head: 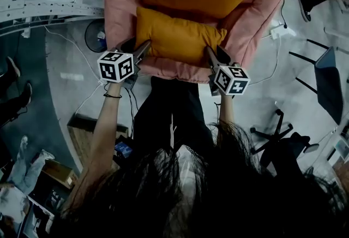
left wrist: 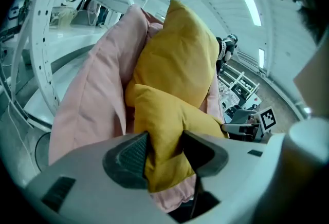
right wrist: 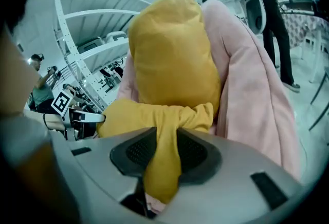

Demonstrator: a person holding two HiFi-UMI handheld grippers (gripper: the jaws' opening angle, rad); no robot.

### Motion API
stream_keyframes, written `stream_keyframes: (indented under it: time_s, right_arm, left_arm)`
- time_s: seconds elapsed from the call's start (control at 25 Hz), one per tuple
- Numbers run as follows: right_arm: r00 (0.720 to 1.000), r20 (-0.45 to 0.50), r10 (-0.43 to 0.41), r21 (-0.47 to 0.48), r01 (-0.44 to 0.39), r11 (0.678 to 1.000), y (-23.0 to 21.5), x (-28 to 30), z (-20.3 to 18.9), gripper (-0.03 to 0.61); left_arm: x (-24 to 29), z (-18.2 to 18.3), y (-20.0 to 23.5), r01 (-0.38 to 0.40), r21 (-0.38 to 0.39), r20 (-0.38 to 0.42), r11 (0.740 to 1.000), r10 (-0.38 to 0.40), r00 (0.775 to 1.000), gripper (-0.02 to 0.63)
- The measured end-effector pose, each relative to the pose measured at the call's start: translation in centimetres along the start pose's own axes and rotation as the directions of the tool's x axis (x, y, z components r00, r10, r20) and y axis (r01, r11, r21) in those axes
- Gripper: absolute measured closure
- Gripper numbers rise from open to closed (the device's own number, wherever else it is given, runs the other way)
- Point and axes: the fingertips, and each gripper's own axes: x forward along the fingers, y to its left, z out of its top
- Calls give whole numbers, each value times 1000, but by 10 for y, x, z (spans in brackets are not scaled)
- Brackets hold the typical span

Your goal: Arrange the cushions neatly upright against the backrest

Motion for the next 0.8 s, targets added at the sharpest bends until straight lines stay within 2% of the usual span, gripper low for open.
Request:
stream_keyframes:
  time_s: [0.16,0.32,0.48,0.6,0.8]
  right_arm:
    - [998,58,-22,-77,27,997,-10,6,33,448]
    - [998,40,-43,-130,47,990,-27,26,44,448]
    - [993,-101,-53,-217,30,976,-37,50,24,448]
    - [981,-186,-60,-256,10,967,-43,62,3,448]
    - [953,-296,-65,-279,-21,960,-54,81,-16,448]
  left_arm:
    - [18,29,0,9,48,35,999,-11,999,394]
    - [46,34,11,-5,69,0,998,5,1000,393]
    - [67,9,31,-36,138,-145,990,56,988,393]
    - [79,-11,44,-44,210,-248,977,97,964,393]
    - [98,-26,60,-49,253,-367,966,142,919,393]
